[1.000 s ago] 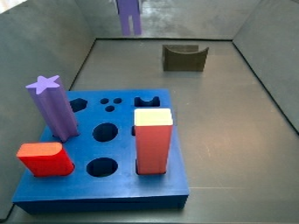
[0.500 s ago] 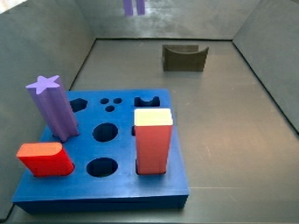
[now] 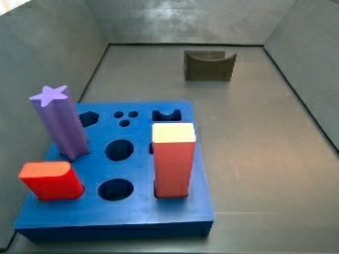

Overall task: Pick up the double-square object. Move up. Rotate the double-square object. Move to above the board. Insert the double-square object.
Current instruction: Move to above the board.

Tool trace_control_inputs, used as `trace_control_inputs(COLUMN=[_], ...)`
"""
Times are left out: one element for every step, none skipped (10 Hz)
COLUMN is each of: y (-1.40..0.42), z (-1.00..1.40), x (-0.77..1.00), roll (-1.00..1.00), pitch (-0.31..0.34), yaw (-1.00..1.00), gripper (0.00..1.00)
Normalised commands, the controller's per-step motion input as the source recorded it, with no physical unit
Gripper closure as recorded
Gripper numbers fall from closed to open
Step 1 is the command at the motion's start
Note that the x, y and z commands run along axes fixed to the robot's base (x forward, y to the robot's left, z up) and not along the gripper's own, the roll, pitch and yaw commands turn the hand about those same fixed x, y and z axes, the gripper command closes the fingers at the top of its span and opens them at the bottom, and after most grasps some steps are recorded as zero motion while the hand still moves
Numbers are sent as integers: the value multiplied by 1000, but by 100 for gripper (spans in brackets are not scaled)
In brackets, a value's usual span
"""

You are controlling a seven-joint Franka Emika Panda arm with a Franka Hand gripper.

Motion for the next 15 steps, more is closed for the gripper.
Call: trace_control_inputs(y=[57,56,54,52,51,49,48,46,44,42,41,39,37,37,37], z=[1000,1000,1000,1000,1000,1000,1000,1000,1000,1000,1000,1000,1000,1000,1000], x=[87,85,80,75,71,68,64,59,54,49,45,44,45,44,44], roll=[50,47,41,37,32,29,25,21,17,14,10,7,7,7,7], pitch=[94,93,92,93,94,97,98,94,95,97,94,93,86,86,86], yaw=[-2,-5,-11,-14,-18,-21,-23,-23,-24,-25,-28,-31,-30,-30,-30], gripper=[100,100,100,100,100,100,100,100,100,100,100,100,100,100,100])
